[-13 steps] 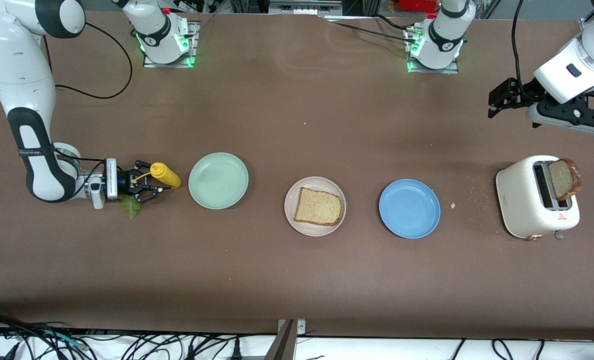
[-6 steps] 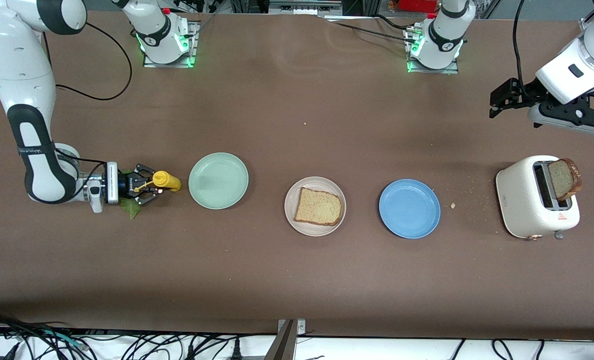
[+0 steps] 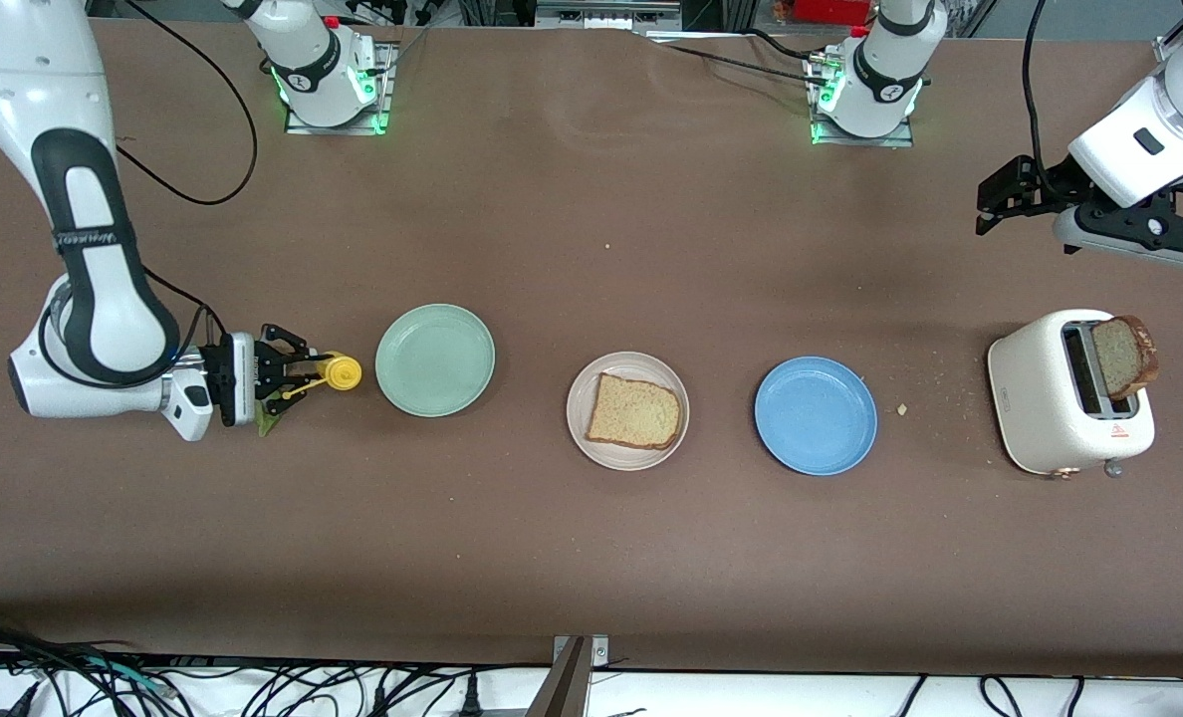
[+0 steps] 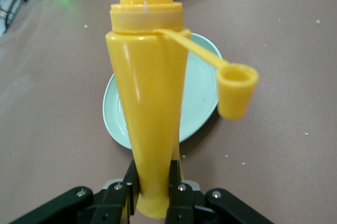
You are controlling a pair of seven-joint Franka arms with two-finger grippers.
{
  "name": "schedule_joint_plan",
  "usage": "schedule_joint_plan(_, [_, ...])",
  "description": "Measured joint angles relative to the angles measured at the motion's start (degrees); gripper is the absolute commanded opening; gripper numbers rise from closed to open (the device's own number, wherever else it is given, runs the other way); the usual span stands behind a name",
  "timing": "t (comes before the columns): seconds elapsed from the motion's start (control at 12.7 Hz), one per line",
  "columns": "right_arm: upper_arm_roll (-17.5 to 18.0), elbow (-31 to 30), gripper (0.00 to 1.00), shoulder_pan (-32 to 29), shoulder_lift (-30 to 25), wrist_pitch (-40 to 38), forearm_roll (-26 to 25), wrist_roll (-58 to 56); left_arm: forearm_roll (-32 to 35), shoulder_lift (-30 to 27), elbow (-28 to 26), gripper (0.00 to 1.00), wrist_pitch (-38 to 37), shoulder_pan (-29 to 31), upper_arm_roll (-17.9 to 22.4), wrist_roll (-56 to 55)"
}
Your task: Make sandwich in beige plate with both arms
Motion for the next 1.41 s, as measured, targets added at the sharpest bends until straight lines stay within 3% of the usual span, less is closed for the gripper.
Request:
schedule_joint_plan(0.39, [-0.01, 0.1, 0.0, 15.85, -7.71, 2.28, -18.63, 29.66, 0.0, 0.0, 0.0, 1.0, -0.08, 0.05, 0.0, 0.0])
schedule_joint_plan(0.79, [-1.97, 0.51, 0.0, 33.19, -8.52, 3.3, -32.42, 53.31, 0.0, 0.0, 0.0, 1.0, -0.11, 0.14, 0.01, 0.0])
schedule_joint_plan(1.1, [-2.28, 2.68, 0.0, 41.76, -5.46, 3.24, -40.93, 65.6, 0.0, 0.0, 0.0, 1.0, -0.13, 0.21, 0.01, 0.0])
schedule_joint_plan(1.41, [-3.21, 12.82, 0.0, 49.91, 4.81, -1.22, -48.48, 75.06, 0.0, 0.0, -0.01, 1.0, -0.15, 0.24, 0.01, 0.0])
